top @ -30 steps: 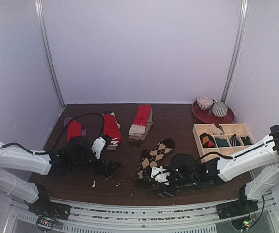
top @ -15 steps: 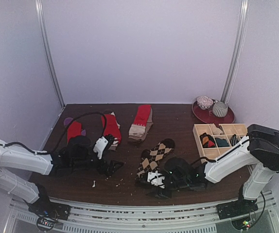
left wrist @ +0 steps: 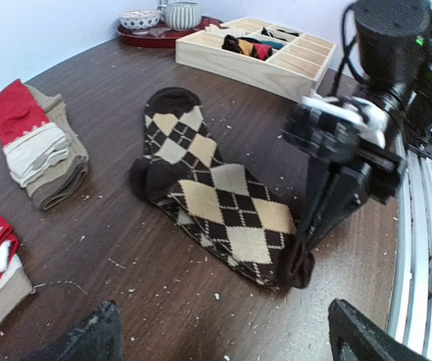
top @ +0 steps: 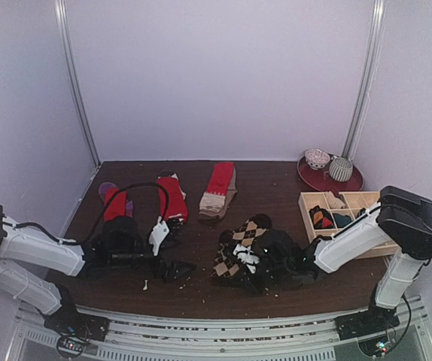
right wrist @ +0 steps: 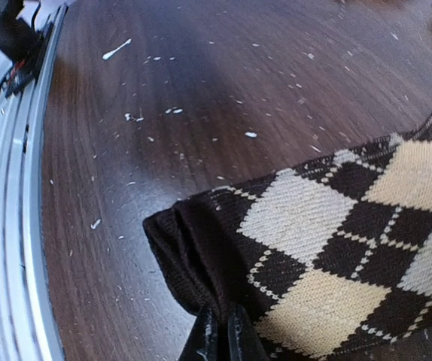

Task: Roll the socks
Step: Pick up the pair of socks from the center of the board, then roll a pair of socks at the center of the board.

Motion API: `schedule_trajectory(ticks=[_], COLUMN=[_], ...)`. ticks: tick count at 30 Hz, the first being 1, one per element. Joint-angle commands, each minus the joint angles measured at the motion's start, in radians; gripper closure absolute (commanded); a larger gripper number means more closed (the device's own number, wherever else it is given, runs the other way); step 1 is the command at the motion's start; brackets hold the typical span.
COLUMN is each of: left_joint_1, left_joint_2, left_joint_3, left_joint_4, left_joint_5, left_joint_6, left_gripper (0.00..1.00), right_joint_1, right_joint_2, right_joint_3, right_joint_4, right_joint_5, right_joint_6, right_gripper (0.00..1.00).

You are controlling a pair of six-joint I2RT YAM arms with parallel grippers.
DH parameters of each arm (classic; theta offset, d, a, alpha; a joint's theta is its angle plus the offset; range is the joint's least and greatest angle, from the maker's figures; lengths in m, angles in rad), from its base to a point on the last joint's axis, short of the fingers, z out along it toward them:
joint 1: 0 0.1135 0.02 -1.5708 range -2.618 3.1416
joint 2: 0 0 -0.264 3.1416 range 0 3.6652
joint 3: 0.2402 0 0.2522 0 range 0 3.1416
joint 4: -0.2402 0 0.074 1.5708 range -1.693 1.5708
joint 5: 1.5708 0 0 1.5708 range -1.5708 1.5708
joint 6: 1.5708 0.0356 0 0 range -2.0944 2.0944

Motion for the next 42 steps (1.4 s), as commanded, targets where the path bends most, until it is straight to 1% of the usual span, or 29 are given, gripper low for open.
schedule_trajectory(ticks=[1, 4, 6, 8, 12, 17, 21, 26, 28, 32, 36, 37, 39, 40, 42], left_joint_1=[-0.007, -0.018, -0.029, -0.043, -0.088, -0.098, -0.115, -0.120, -0.120, -0.120, -0.120, -0.120, -0.120, -0.120, -0.120], left_joint_2=[0.121, 0.201, 0.244, 0.295, 0.361, 0.449, 0.495, 0.547, 0.558, 0.593, 0.617, 0.621, 0.632, 0.641, 0.653], left_joint_3=[0.024, 0.055, 0.083, 0.125, 0.199, 0.245, 0.262, 0.268, 0.279, 0.309, 0.324, 0.327, 0.339, 0.347, 0.345], left_joint_4=[0.145, 0.193, 0.205, 0.191, 0.166, 0.166, 0.154, 0.163, 0.164, 0.150, 0.135, 0.128, 0.102, 0.077, 0.062], left_joint_5=[0.133, 0.162, 0.169, 0.178, 0.151, 0.199, 0.223, 0.207, 0.222, 0.241, 0.268, 0.279, 0.304, 0.310, 0.304], left_joint_6=[0.082, 0.113, 0.138, 0.161, 0.224, 0.248, 0.251, 0.251, 0.248, 0.241, 0.233, 0.229, 0.229, 0.228, 0.213], left_gripper=[0.02, 0.02, 0.02, 0.02, 0.02, 0.02, 0.05, 0.09, 0.18, 0.44, 0.62, 0.69, 0.91, 1.00, 1.00], right_joint_1=[-0.097, -0.119, -0.136, -0.156, -0.168, -0.180, -0.198, -0.214, -0.214, -0.214, -0.214, -0.214, -0.215, -0.214, -0.214], right_joint_2=[0.039, 0.081, 0.114, 0.138, 0.165, 0.201, 0.207, 0.209, 0.213, 0.214, 0.217, 0.217, 0.218, 0.217, 0.215], right_joint_3=[0.005, 0.056, 0.072, 0.068, 0.067, 0.083, 0.077, 0.102, 0.101, 0.098, 0.093, 0.092, 0.091, 0.091, 0.094], right_joint_4=[-0.131, -0.203, -0.216, -0.178, -0.123, -0.118, -0.109, -0.200, -0.200, -0.192, -0.191, -0.185, -0.177, -0.174, -0.171], right_joint_5=[-0.275, -0.366, -0.425, -0.488, -0.570, -0.618, -0.642, -0.647, -0.651, -0.645, -0.640, -0.639, -0.639, -0.639, -0.640], right_joint_6=[0.277, 0.344, 0.390, 0.441, 0.498, 0.520, 0.539, 0.479, 0.479, 0.485, 0.488, 0.490, 0.495, 0.499, 0.501], right_gripper=[0.98, 0.98, 0.98, 0.98, 0.98, 0.98, 0.98, 0.98, 0.98, 0.98, 0.98, 0.98, 0.98, 0.98, 0.98])
